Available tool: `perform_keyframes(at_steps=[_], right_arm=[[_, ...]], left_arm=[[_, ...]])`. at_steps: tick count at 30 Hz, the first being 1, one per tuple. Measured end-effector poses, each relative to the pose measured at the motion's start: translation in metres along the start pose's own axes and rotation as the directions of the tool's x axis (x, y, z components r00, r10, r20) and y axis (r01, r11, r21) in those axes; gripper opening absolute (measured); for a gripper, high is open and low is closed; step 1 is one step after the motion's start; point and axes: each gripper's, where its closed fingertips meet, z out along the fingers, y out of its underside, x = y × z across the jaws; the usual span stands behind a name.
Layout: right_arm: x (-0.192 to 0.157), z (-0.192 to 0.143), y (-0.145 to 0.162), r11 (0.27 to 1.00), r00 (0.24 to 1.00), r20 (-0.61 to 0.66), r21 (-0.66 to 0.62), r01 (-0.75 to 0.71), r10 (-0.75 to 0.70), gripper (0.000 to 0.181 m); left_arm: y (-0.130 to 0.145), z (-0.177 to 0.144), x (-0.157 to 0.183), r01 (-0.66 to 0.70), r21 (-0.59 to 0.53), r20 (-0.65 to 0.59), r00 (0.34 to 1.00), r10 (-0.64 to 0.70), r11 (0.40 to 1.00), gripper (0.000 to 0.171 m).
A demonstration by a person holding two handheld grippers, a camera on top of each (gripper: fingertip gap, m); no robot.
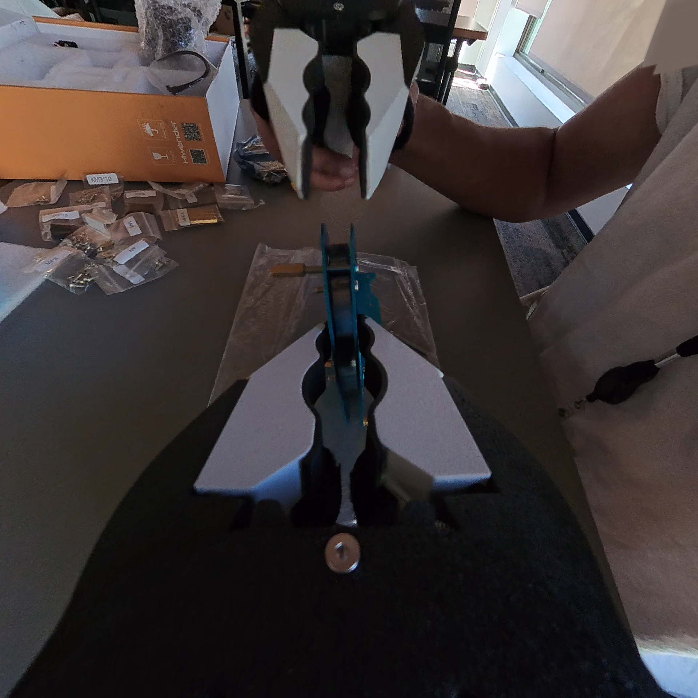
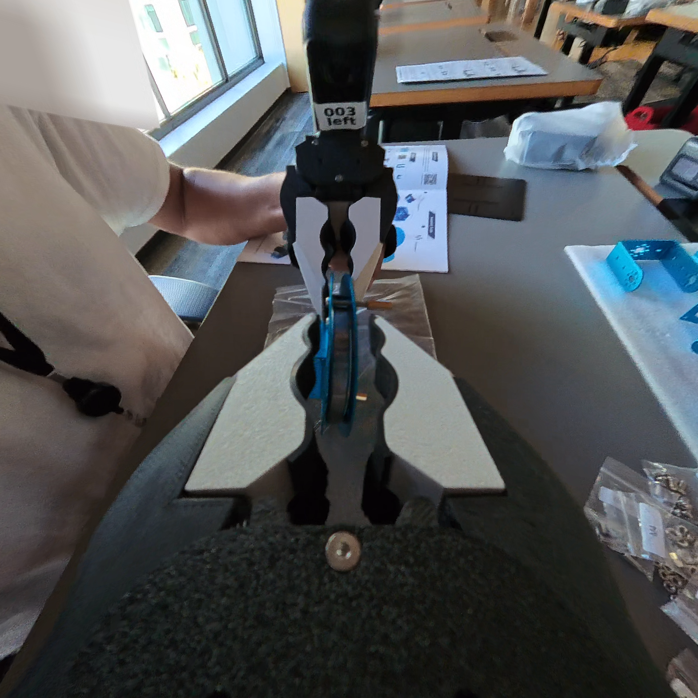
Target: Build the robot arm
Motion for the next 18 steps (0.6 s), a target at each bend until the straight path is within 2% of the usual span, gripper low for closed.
perform_keyframes(at_steps=[2, 4, 10, 18], right_arm=[[0.002, 0.006, 0.008, 0.999, 1.000, -0.014, -0.052, -0.010, 0.010, 0.041], [-0.001, 0.016, 0.021, 0.992, 0.999, 0.009, -0.119, -0.037, 0.038, 0.044], [-0.001, 0.025, 0.028, 0.989, 1.000, -0.006, -0.149, 0.000, -0.001, 0.018], [-0.005, 0.022, 0.030, 0.991, 0.998, 0.048, -0.133, -0.032, 0.039, 0.013]], left_arm=[[0.000, 0.001, 0.001, -0.001, -0.003, 0.004, 1.000, 0.001, 1.000, 0.012], [-0.001, 0.001, 0.001, -0.006, -0.006, 0.005, 1.000, 0.006, 1.000, 0.012], [-0.002, 0.002, -0.001, 0.001, 0.004, 0.011, 1.000, -0.001, 1.000, 0.012], [-0.004, 0.004, 0.000, 0.012, 0.034, 0.004, 1.000, -0.012, 0.999, 0.013]])
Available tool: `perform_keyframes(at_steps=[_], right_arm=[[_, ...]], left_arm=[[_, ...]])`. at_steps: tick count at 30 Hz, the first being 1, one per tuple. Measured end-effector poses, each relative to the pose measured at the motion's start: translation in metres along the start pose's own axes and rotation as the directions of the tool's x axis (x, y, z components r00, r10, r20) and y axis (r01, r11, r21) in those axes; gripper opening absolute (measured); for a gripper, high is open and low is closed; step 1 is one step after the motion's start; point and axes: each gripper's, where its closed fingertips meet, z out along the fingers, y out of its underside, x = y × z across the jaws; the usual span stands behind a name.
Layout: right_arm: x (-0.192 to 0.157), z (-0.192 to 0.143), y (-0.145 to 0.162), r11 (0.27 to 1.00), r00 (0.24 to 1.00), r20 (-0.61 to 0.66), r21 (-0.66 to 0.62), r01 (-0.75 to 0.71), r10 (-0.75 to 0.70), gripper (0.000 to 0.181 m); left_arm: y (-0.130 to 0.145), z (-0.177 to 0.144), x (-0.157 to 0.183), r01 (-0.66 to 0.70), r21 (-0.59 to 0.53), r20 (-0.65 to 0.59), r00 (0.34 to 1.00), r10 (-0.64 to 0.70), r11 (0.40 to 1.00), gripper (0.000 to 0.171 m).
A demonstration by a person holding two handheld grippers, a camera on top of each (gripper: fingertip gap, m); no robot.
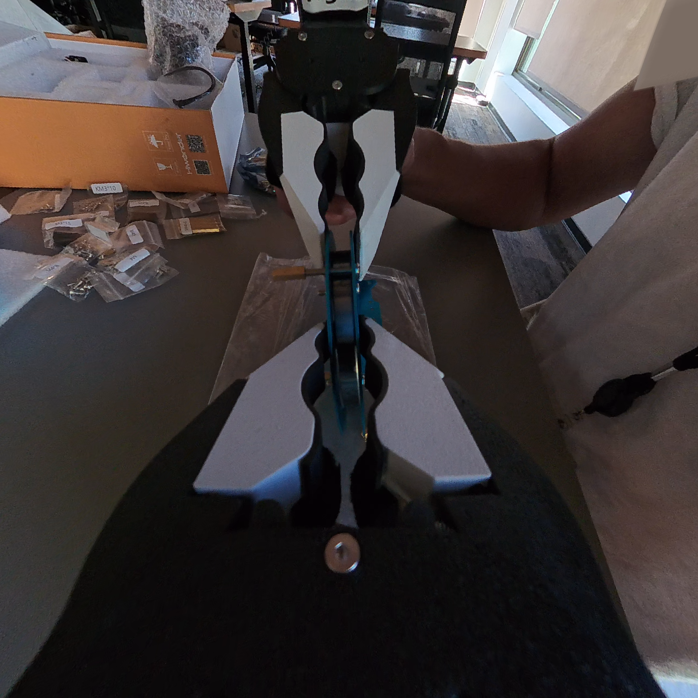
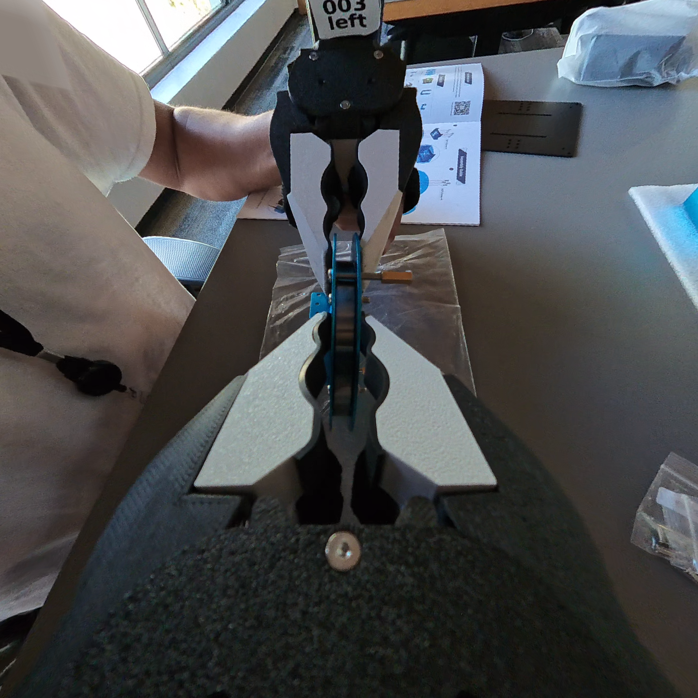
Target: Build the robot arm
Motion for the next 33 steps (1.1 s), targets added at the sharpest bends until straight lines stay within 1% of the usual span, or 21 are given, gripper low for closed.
perform_keyframes(at_steps=[3, 8, 9, 11, 13, 16, 18, 20, 23, 24, 27, 29, 30, 32, 33], right_arm=[[-0.001, 0.000, 0.000, 1.000, 1.000, 0.015, 0.012, -0.017, 0.017, 0.013], [-0.003, 0.002, -0.001, 1.000, 1.000, 0.014, 0.017, 0.001, -0.001, 0.013], [-0.004, 0.003, -0.002, 1.000, 1.000, 0.016, 0.014, 0.004, -0.004, 0.013], [-0.004, 0.003, -0.002, 1.000, 1.000, 0.009, 0.010, 0.011, -0.011, 0.013], [-0.005, 0.004, -0.002, 1.000, 1.000, 0.003, 0.002, 0.026, -0.026, 0.013], [-0.008, 0.006, -0.004, 0.998, 0.998, -0.017, -0.021, 0.057, -0.058, 0.013], [-0.011, 0.008, -0.005, 0.997, 0.997, -0.022, -0.029, 0.078, -0.079, 0.013], [-0.013, 0.009, -0.005, 0.995, 0.996, -0.025, -0.031, 0.090, -0.091, 0.013], [-0.012, 0.008, -0.005, 0.996, 0.996, -0.022, -0.023, 0.080, -0.081, 0.013], [-0.012, 0.007, -0.004, 0.997, 0.997, -0.020, -0.022, 0.077, -0.077, 0.013], [-0.012, 0.007, -0.004, 0.997, 0.997, -0.019, -0.022, 0.078, -0.079, 0.012], [-0.014, 0.007, -0.003, 0.997, 0.997, -0.013, -0.020, 0.081, -0.081, 0.013], [-0.013, 0.006, -0.003, 0.997, 0.997, -0.017, -0.019, 0.080, -0.080, 0.013], [-0.012, 0.006, -0.003, 0.997, 0.997, -0.016, -0.019, 0.075, -0.076, 0.013], [-0.012, 0.006, -0.003, 0.997, 0.997, -0.013, -0.018, 0.074, -0.075, 0.013]], left_arm=[[0.000, 0.000, 0.000, 0.012, 0.020, -0.002, 1.000, -0.012, 1.000, 0.013], [-0.002, -0.004, 0.004, 0.037, 0.051, -0.018, 0.999, -0.036, 0.998, 0.014], [-0.006, -0.008, 0.006, 0.057, 0.079, -0.041, 0.998, -0.054, 0.995, 0.018], [-0.021, -0.021, 0.006, 0.144, 0.168, -0.088, 0.988, -0.130, 0.975, 0.026], [-0.035, -0.035, -0.006, 0.274, 0.231, -0.100, 0.961, -0.257, 0.934, 0.027], [-0.048, -0.044, -0.018, 0.458, 0.240, -0.093, 0.888, -0.450, 0.856, 0.033], [-0.038, -0.041, -0.029, 0.571, 0.153, -0.008, 0.817, -0.576, 0.807, 0.033], [-0.027, -0.036, -0.032, 0.676, 0.072, 0.027, 0.733, -0.679, 0.733, 0.033], [-0.024, -0.022, -0.024, 0.799, 0.029, -0.068, 0.600, -0.797, 0.600, 0.032], [-0.024, -0.016, -0.019, 0.820, 0.000, -0.104, 0.569, -0.816, 0.572, 0.032], [-0.028, -0.004, -0.011, 0.855, -0.044, -0.190, 0.501, -0.844, 0.517, 0.032], [-0.031, -0.003, -0.011, 0.872, -0.048, -0.228, 0.465, -0.855, 0.487, 0.021], [-0.032, -0.003, -0.013, 0.877, -0.036, -0.231, 0.459, -0.858, 0.478, 0.016], [-0.029, -0.002, -0.015, 0.877, -0.031, -0.221, 0.462, -0.859, 0.480, 0.007], [-0.029, -0.002, -0.015, 0.874, -0.029, -0.224, 0.467, -0.856, 0.484, 0.007]])
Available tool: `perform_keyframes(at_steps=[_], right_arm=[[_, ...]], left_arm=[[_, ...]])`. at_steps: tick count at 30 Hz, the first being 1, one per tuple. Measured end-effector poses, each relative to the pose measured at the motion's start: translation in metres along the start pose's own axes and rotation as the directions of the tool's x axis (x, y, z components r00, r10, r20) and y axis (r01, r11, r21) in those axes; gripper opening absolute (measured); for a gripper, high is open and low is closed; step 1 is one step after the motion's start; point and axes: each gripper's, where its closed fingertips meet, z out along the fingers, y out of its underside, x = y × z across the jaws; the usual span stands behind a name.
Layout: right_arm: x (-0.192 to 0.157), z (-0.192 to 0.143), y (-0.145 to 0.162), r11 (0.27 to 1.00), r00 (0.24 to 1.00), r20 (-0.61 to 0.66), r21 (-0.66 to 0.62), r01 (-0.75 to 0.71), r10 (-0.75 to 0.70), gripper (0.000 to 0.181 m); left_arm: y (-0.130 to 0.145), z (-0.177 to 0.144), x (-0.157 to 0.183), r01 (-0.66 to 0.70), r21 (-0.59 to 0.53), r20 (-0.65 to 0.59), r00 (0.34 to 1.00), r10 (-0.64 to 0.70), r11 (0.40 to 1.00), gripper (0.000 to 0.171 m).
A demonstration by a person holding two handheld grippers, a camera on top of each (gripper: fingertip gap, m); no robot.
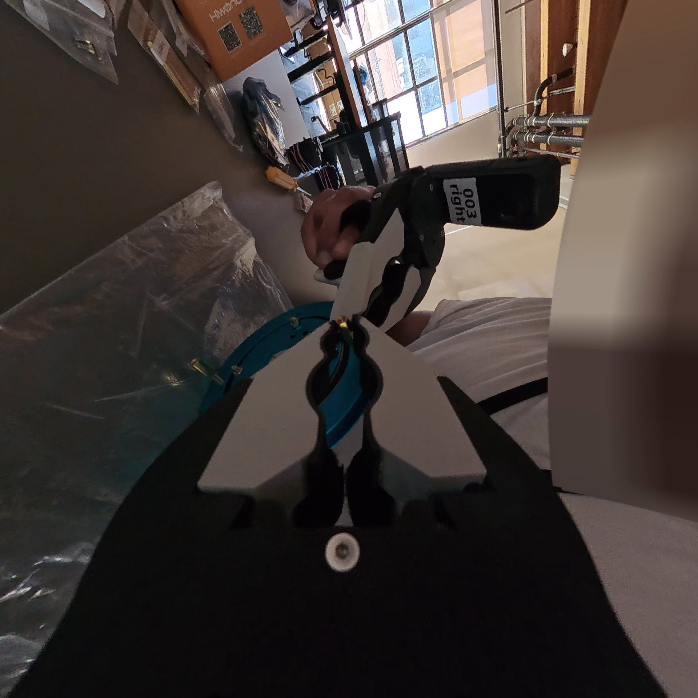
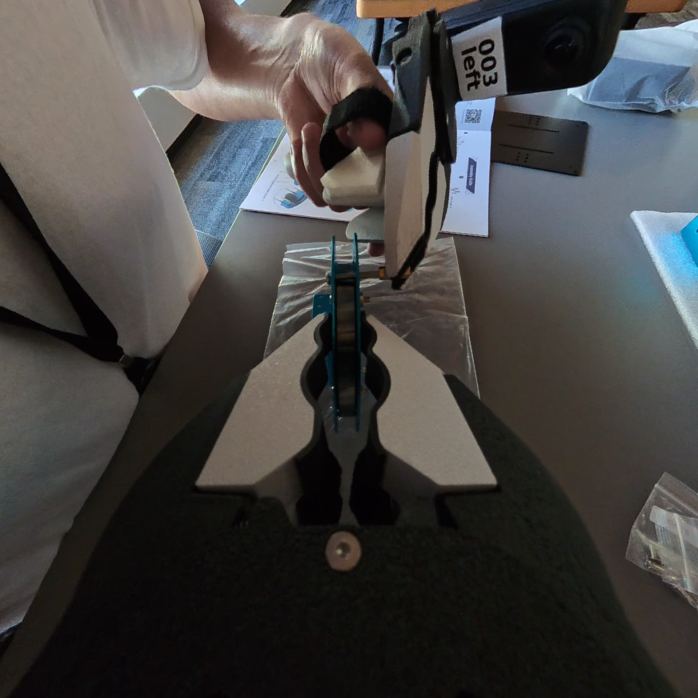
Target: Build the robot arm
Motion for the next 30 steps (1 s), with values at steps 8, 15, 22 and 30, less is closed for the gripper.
perform_keyframes(at_steps=[8, 15, 22, 30], right_arm=[[0.000, 0.000, 0.000, 1.000, 1.000, 0.017, 0.019, -0.016, 0.015, 0.013], [0.000, -0.001, 0.000, 1.000, 1.000, 0.015, 0.020, -0.022, 0.021, 0.013], [0.002, -0.002, 0.002, 1.000, 1.000, -0.001, 0.011, -0.019, 0.019, 0.013], [0.006, 0.000, 0.001, 0.996, 0.996, 0.007, 0.026, -0.085, 0.085, 0.013]], left_arm=[[0.001, -0.001, 0.000, 0.057, -0.024, -0.150, 0.987, -0.060, 0.998, 0.006], [0.001, 0.000, 0.000, -0.112, -0.107, 0.010, 0.993, 0.114, 0.988, 0.007], [-0.002, -0.006, 0.008, -0.272, -0.090, 0.046, 0.960, 0.277, 0.958, 0.027], [0.013, -0.033, 0.006, -0.690, -0.007, 0.386, 0.666, 0.638, 0.724, 0.043]])
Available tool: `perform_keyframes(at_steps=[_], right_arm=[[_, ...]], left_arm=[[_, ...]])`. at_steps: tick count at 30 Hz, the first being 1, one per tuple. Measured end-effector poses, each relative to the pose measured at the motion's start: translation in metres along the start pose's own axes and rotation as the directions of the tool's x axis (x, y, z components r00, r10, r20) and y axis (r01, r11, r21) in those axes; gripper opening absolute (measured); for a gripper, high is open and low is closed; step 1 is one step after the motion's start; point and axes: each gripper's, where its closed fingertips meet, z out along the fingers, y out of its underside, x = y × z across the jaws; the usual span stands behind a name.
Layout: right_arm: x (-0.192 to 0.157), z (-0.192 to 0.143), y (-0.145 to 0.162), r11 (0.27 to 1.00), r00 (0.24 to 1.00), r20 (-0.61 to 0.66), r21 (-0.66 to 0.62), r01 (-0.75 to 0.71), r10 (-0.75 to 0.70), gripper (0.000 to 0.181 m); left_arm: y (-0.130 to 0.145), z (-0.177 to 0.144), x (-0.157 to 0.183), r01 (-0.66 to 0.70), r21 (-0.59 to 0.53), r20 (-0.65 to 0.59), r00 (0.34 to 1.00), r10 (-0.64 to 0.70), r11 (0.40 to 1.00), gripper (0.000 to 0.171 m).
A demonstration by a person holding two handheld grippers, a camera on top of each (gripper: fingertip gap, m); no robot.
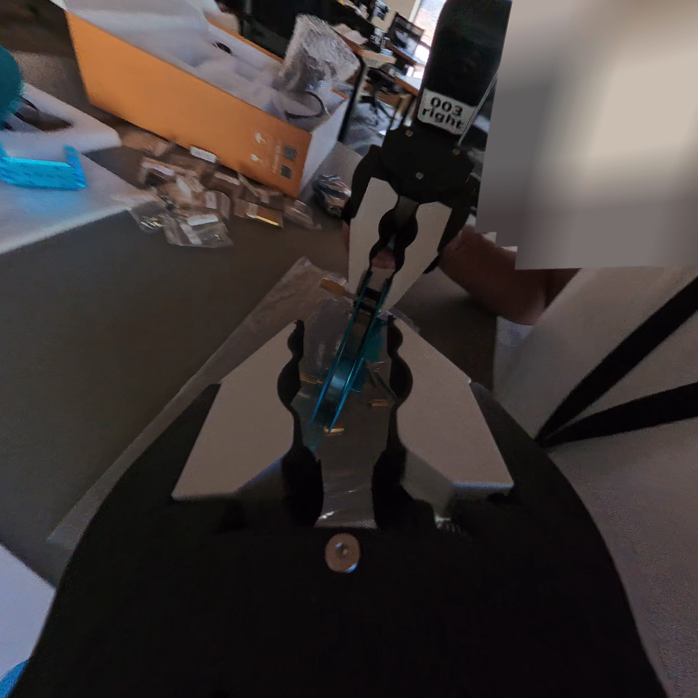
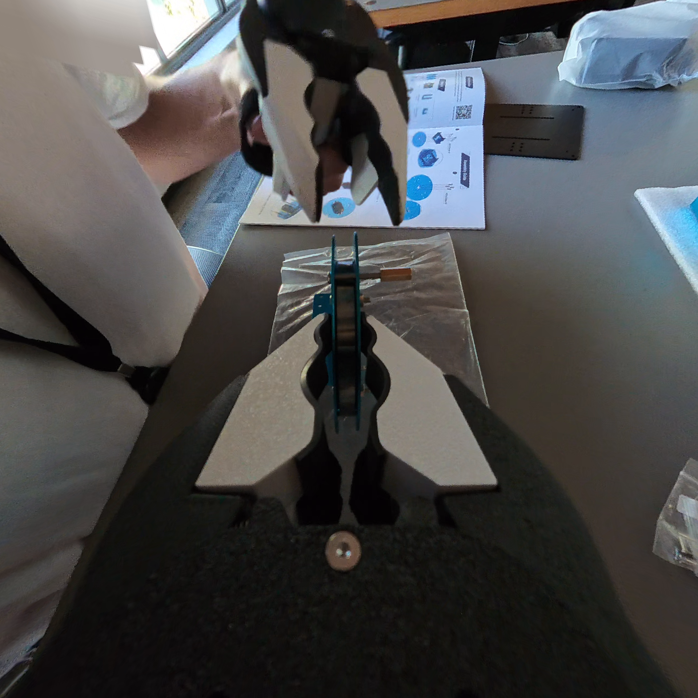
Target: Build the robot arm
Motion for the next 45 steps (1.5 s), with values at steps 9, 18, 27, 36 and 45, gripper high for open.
perform_keyframes(at_steps=[9, 18, 27, 36, 45], right_arm=[[-0.005, 0.000, 0.002, 1.000, 0.999, 0.052, 0.021, 0.000, -0.002, 0.012], [-0.004, -0.001, 0.003, 1.000, 0.999, 0.048, 0.013, 0.005, -0.006, 0.012], [-0.006, -0.001, 0.005, 0.999, 0.999, 0.034, -0.024, 0.025, -0.024, 0.012], [-0.015, -0.003, 0.006, 0.994, 0.991, 0.078, -0.008, 0.111, -0.110, 0.014], [-0.013, -0.004, 0.007, 0.995, 0.990, 0.101, 0.015, 0.097, -0.098, 0.014]], left_arm=[[0.023, 0.015, 0.002, -0.180, 0.027, 0.000, 0.984, 0.180, 0.983, 0.053], [0.022, 0.029, 0.014, -0.289, -0.099, -0.189, 0.945, 0.267, 0.952, 0.028], [0.033, 0.038, 0.018, -0.399, -0.225, -0.179, 0.914, 0.365, 0.889, 0.013], [0.036, 0.037, 0.023, -0.457, -0.216, -0.191, 0.886, 0.422, 0.863, 0.013], [0.035, 0.037, 0.021, -0.459, -0.210, -0.211, 0.883, 0.419, 0.863, 0.014]])
